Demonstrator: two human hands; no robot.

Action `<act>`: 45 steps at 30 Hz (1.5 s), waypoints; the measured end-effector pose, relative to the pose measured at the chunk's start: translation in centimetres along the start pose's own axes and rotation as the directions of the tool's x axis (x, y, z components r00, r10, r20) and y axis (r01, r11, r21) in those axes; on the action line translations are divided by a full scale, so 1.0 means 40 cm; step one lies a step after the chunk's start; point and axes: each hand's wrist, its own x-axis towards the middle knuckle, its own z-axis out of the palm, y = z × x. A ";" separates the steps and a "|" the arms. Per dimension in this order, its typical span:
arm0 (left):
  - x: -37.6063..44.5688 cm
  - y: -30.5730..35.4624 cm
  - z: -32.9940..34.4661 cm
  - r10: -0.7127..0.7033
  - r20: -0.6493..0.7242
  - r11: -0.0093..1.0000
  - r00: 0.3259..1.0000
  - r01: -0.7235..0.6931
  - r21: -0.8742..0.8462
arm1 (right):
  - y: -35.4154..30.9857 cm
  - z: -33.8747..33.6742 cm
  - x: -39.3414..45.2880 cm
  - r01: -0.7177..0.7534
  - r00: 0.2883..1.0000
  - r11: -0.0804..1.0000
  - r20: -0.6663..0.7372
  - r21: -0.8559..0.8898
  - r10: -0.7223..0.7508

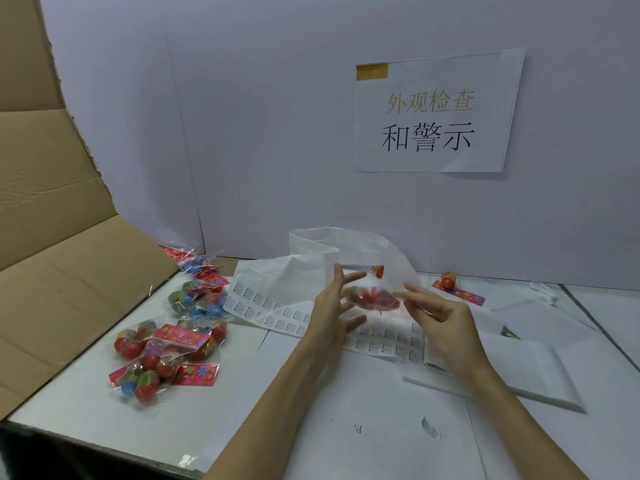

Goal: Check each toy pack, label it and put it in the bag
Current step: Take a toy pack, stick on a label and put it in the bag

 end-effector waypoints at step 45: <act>0.002 -0.018 0.019 -0.105 0.034 0.973 0.994 0.110 -0.204 | -0.002 0.010 0.014 -0.282 0.947 0.840 -0.004 0.464 0.321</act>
